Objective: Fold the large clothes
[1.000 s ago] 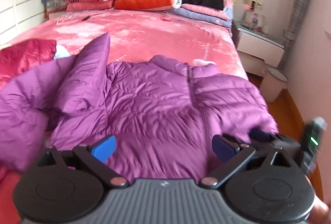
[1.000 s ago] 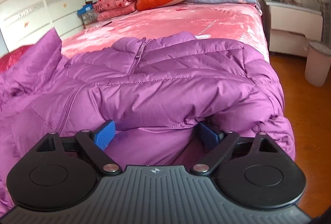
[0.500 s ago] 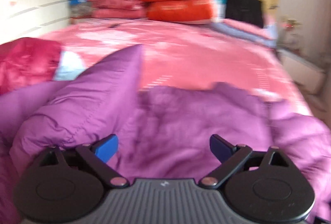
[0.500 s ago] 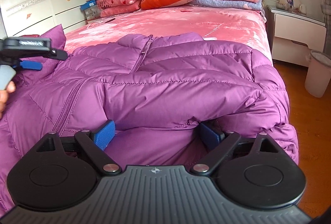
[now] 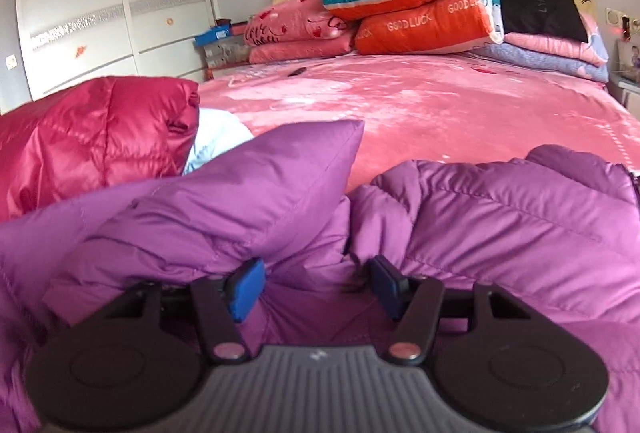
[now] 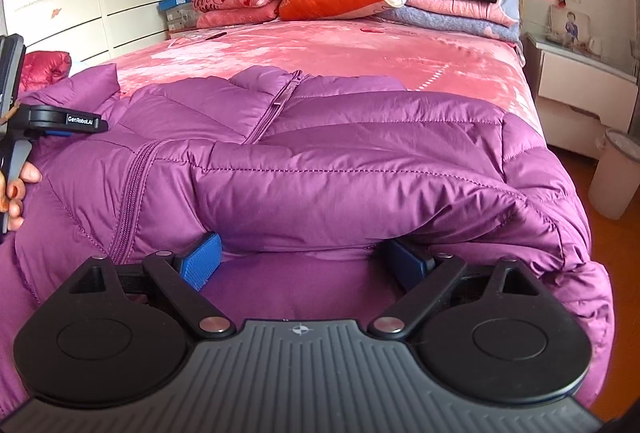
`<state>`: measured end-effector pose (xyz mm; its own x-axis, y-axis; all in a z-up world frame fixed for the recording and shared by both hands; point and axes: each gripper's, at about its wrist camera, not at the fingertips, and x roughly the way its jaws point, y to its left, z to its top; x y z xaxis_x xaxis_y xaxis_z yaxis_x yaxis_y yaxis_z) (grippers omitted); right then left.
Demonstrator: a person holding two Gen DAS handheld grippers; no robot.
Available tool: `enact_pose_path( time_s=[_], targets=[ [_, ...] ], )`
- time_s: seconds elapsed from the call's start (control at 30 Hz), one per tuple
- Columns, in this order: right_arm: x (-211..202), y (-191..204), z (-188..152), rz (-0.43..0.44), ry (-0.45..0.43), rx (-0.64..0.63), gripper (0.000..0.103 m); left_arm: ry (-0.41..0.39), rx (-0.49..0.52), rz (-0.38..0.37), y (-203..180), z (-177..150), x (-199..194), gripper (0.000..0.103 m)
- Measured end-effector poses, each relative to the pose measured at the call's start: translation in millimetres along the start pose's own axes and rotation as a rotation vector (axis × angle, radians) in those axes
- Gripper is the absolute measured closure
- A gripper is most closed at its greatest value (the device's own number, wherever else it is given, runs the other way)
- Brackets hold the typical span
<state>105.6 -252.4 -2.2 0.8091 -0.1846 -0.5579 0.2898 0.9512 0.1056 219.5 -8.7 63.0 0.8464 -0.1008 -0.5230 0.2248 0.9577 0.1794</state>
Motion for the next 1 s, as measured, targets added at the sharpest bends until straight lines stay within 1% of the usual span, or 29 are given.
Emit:
enact_pose_path(
  time_s=[0.23, 0.4, 0.53, 0.7, 0.83, 0.93, 1.0],
  targets=[
    [23, 7, 16, 0.008, -0.013, -0.009, 0.000, -0.024, 0.009, 0.031, 12, 10, 24, 0.045],
    [37, 13, 28, 0.023, -0.026, -0.011, 0.000, -0.045, 0.008, 0.038, 28, 15, 38, 0.049],
    [51, 22, 38, 0.034, -0.039, -0.009, 0.000, -0.060, 0.032, 0.061, 38, 17, 49, 0.050],
    [71, 32, 52, 0.051, -0.052, -0.014, 0.000, -0.075, 0.064, 0.102, 40, 20, 63, 0.050],
    [85, 32, 62, 0.060, -0.052, -0.012, 0.000, -0.080, 0.148, 0.149, 26, 16, 61, 0.049],
    [89, 30, 65, 0.065, -0.046, -0.011, 0.000, -0.072, 0.220, 0.185, 13, 15, 51, 0.046],
    [90, 30, 67, 0.069, -0.035, -0.015, 0.000, -0.069, 0.259, 0.196, 6, 14, 38, 0.039]
  ],
)
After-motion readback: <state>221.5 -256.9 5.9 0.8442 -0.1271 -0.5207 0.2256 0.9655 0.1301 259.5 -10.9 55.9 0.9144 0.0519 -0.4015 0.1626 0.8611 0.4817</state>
